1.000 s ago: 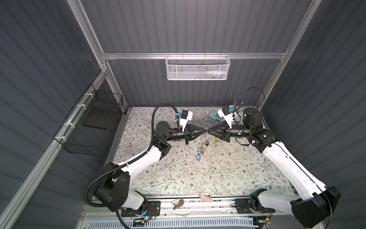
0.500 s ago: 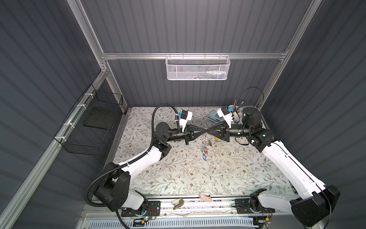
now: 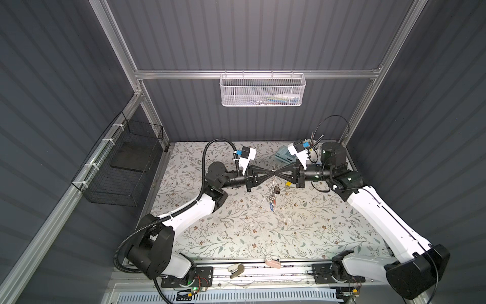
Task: Put the keys on the keyring
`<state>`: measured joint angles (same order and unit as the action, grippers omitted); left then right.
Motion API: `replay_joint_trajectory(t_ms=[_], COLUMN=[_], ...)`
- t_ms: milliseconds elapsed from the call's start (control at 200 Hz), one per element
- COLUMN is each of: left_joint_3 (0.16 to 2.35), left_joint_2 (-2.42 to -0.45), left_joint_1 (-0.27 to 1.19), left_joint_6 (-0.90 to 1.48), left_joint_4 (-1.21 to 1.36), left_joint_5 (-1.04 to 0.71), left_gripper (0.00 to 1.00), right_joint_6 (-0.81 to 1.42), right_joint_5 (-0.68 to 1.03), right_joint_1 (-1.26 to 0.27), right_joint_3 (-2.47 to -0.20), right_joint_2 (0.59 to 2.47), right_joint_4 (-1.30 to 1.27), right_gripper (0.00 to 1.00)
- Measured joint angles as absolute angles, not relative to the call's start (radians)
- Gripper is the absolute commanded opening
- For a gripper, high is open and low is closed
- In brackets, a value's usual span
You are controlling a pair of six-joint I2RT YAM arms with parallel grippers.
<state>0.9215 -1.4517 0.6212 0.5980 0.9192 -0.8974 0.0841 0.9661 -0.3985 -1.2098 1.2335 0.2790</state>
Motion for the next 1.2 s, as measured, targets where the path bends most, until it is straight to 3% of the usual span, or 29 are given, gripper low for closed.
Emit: replay_joint_trajectory(t_ms=[200, 355, 710, 895, 1201], left_joint_3=[0.924, 0.944, 1.007, 1.01, 1.19], left_joint_2=[-1.452, -1.451, -1.428, -1.418, -1.41], left_joint_1=[0.621, 0.621, 0.604, 0.54, 0.495], left_joint_6=[0.578, 0.519, 0.324, 0.289, -0.011], left_joint_4=[0.89, 0.812, 0.516, 0.441, 0.049], left_joint_5=[-0.89, -0.891, -0.912, -0.941, -1.05], left_gripper=[0.0, 0.13, 0.24, 0.38, 0.39], right_joint_6=[0.084, 0.07, 0.037, 0.015, -0.044], right_joint_5=[0.963, 0.944, 0.92, 0.929, 0.944], right_joint_1=[-0.396, -0.395, -0.402, -0.404, -0.416], right_joint_3=[-1.21, -1.21, -1.21, -1.214, -1.261], right_joint_2=[1.239, 1.239, 1.242, 1.252, 1.255], right_joint_4=[0.283, 0.306, 0.353, 0.365, 0.432], right_gripper=[0.0, 0.0, 0.0, 0.0, 0.0])
